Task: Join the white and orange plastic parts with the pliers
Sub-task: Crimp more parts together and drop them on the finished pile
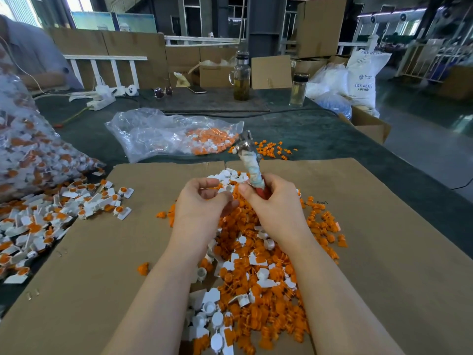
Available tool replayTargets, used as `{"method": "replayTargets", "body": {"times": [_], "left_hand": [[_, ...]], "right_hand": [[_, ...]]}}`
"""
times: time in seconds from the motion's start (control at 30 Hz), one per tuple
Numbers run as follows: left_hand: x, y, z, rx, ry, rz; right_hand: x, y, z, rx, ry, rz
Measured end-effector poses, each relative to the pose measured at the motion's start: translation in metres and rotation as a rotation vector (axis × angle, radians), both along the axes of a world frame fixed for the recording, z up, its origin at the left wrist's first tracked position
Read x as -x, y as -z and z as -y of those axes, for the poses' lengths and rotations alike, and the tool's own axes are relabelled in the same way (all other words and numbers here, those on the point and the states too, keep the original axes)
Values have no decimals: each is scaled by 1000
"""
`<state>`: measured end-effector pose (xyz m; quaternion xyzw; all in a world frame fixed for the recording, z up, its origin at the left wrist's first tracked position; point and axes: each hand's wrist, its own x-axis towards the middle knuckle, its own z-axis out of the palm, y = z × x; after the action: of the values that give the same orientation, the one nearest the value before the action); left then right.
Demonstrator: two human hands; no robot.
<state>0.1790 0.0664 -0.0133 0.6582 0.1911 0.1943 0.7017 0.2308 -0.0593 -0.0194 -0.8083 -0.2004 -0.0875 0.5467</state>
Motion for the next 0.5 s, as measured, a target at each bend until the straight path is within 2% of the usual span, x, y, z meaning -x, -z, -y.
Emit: {"method": "replayTargets", "body": {"times": [0.17, 0.5], "left_hand": [[2, -3, 1, 199, 28, 38], [6, -5, 7, 267, 92, 18]], "right_hand": [[3, -3, -1, -209, -51, -43], [3, -4, 0, -253, -46, -34]]}}
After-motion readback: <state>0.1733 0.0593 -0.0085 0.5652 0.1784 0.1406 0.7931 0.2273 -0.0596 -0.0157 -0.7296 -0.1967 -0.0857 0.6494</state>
